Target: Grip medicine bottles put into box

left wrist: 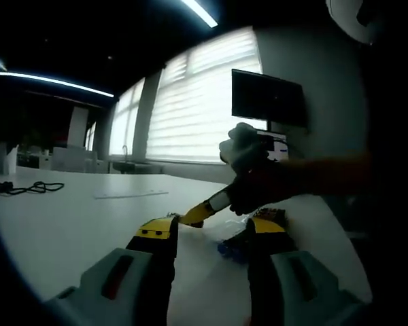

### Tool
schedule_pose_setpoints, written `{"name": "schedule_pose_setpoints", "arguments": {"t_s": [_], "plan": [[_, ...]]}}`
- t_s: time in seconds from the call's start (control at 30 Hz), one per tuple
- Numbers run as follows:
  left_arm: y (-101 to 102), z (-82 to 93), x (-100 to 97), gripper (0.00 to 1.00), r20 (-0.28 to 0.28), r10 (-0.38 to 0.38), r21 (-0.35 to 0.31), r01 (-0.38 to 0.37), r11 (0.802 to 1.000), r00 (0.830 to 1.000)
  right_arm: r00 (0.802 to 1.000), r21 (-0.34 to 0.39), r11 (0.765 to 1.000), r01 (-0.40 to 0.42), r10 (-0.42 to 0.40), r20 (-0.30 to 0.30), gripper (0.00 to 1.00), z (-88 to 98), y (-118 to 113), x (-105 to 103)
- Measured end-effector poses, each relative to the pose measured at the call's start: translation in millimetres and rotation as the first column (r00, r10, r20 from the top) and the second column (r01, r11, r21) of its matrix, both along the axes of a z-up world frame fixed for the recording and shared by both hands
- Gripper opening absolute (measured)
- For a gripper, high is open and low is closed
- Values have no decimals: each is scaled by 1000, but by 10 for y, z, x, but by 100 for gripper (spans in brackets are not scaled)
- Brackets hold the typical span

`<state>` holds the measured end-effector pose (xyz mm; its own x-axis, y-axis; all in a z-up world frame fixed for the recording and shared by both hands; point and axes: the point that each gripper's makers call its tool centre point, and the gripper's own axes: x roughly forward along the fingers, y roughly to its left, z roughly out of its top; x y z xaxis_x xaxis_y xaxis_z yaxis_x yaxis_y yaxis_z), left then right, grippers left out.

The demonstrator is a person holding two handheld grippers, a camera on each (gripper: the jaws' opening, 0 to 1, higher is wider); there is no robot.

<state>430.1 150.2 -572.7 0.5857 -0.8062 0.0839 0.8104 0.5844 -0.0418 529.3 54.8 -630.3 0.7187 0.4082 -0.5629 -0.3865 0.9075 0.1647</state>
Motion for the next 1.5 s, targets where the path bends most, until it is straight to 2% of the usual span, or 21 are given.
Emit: {"name": "schedule_pose_setpoints", "arguments": {"t_s": [0.13,0.27,0.37,0.53,0.6,0.63,0.67,0.7,0.83,0.93,1.07,1.13,1.2,1.37,1.5], "plan": [[-5,-16,10,33,-2,5,11,-5,1000,1000,999,35,999,2,-3,35,7,100,-40,-11],[-6,-34,25,33,-5,12,22,-12,1000,1000,999,48,999,-7,4,52,7,163,-61,-52],[-10,-46,29,33,-4,16,32,-15,999,1000,998,85,996,-15,10,57,7,227,-41,-91],[-19,-45,32,33,-1,24,40,-23,999,1000,995,109,992,-63,55,78,7,292,18,-171],[-17,-47,34,33,0,27,42,-27,999,1000,984,47,991,-122,115,133,7,326,17,-198],[-16,-48,36,33,0,29,43,-29,999,1000,967,-21,984,-177,178,180,7,354,28,-221],[-12,-50,39,33,2,31,45,-31,998,1000,962,-46,982,-185,191,195,7,361,18,-234],[-12,-52,39,33,2,32,47,-32,998,999,967,-37,983,-180,184,177,7,341,18,-258],[-8,-60,40,33,6,35,54,-35,998,999,960,-46,975,-216,221,173,7,327,38,-294],[-1,-60,45,33,8,40,56,-40,998,999,947,-62,964,-260,267,177,7,339,68,-343],[17,-57,56,33,11,51,56,-52,997,999,911,-97,927,-363,375,174,7,345,112,-465],[20,-56,58,33,12,53,56,-54,997,999,902,-120,917,-381,397,168,7,320,102,-491],[20,-57,57,33,13,54,57,-54,997,998,880,-152,894,-421,443,171,7,300,107,-537],[21,-62,57,33,14,56,62,-57,996,998,865,-160,878,-451,474,165,7,294,109,-587],[18,-67,56,33,13,56,65,-57,996,998,838,-187,845,-501,527,140,7,251,108,-640]]}}
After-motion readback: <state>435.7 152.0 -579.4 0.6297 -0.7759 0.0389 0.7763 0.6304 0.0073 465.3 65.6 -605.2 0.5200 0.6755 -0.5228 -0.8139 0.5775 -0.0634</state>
